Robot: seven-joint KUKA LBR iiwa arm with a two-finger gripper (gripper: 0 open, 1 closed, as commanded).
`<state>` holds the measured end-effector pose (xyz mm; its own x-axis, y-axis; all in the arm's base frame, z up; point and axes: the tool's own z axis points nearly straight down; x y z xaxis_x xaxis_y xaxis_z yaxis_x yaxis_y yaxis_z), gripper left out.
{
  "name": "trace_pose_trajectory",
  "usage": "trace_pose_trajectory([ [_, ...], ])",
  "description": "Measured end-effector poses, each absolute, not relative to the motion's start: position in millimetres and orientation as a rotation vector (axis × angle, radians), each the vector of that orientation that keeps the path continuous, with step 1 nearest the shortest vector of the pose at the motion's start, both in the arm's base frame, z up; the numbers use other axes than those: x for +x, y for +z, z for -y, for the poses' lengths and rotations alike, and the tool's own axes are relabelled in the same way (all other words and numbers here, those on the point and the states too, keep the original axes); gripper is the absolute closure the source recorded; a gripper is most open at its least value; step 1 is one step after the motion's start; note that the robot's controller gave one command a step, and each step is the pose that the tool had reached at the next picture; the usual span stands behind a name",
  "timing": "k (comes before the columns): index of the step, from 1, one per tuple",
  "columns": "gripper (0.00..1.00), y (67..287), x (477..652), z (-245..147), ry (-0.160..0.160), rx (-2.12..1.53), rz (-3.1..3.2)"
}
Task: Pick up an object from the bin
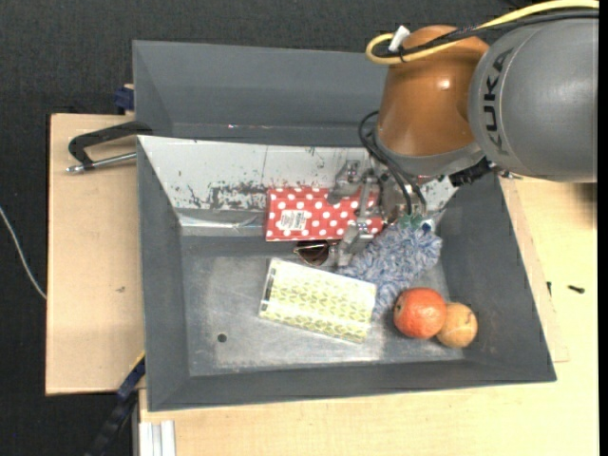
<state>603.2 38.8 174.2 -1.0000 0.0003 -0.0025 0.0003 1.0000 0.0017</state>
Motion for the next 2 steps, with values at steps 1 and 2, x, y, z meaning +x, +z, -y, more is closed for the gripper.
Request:
trace_pose_trajectory([
  [1,0.00,94.1,603.1,-13.6,0.003,-0.112,-3.142],
  [2,0.00,77.6,576.8,-39.6,0.005,-0.096,-3.138],
])
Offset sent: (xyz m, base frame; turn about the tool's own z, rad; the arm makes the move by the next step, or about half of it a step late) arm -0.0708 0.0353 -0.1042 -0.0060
